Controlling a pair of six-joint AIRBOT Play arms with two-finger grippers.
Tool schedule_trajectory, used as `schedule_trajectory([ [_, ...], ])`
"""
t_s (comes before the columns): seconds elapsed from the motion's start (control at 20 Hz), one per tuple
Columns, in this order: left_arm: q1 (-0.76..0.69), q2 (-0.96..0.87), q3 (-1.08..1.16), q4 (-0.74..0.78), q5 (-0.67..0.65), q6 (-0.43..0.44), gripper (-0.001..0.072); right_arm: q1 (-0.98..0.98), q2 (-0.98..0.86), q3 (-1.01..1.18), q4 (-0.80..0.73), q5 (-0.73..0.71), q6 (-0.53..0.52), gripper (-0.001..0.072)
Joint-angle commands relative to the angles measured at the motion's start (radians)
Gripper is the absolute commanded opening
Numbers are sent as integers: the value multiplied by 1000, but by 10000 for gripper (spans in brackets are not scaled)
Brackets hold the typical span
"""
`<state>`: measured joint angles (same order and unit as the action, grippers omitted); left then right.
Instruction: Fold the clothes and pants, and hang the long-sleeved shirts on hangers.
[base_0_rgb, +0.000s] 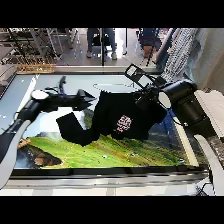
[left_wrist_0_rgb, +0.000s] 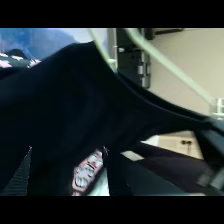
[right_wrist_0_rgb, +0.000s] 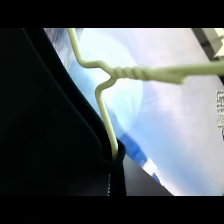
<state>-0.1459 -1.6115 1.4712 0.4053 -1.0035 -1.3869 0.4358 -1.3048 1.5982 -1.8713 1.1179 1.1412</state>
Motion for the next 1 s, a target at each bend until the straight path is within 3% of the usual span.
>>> schedule_trajectory([
  [0.0, -91, -26, 1, 36, 146, -62, 496, 1, 26, 0, 31, -15, 11, 34],
  [0.25, -127, -36, 1, -76, 298, -65, 496, 1, 39, 0, 68, -16, 10, 34],
  [0.55, -127, -35, 1, -223, 324, -64, 518, 1, 39, 0, 85, -16, 10, 35],
  [0.95, -127, -28, 1, -264, 327, -65, 516, 1, 39, 0, 91, -16, 9, 35],
])
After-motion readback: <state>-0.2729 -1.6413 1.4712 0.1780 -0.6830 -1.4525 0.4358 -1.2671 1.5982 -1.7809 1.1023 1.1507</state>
